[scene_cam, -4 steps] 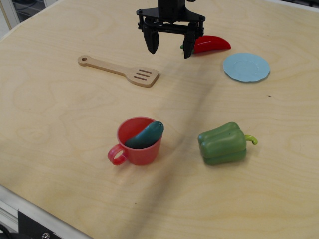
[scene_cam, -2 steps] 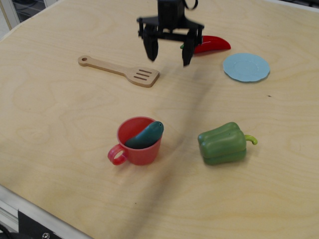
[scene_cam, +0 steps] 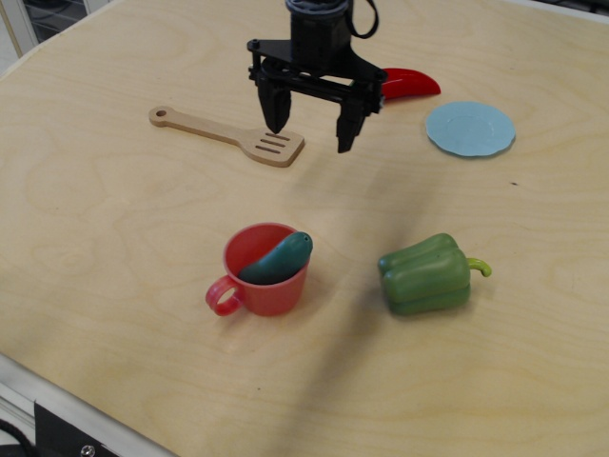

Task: Take cucumber out of cup

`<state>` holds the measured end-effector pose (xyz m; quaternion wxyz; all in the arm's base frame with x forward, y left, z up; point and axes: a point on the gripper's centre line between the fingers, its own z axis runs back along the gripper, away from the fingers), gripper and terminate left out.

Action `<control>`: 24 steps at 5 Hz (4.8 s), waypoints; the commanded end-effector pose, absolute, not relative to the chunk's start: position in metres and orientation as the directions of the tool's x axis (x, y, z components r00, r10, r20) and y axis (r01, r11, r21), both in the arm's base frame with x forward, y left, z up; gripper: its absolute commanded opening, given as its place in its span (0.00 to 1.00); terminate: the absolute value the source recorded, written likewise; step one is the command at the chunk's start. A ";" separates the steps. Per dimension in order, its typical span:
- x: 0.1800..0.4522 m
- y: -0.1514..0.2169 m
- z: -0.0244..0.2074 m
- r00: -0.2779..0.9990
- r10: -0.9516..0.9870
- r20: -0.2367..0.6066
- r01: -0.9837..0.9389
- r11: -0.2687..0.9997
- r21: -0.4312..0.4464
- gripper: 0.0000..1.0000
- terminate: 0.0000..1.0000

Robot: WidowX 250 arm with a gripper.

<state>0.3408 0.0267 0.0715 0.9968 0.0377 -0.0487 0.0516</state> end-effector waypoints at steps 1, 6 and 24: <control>0.290 0.003 0.091 0.991 -0.046 0.129 0.030 0.993 0.118 1.00 0.00; 0.250 -0.006 0.061 1.000 -0.015 0.008 0.014 0.990 0.138 1.00 0.00; 0.382 -0.073 0.062 0.996 -0.079 0.049 0.081 0.996 -0.031 1.00 0.00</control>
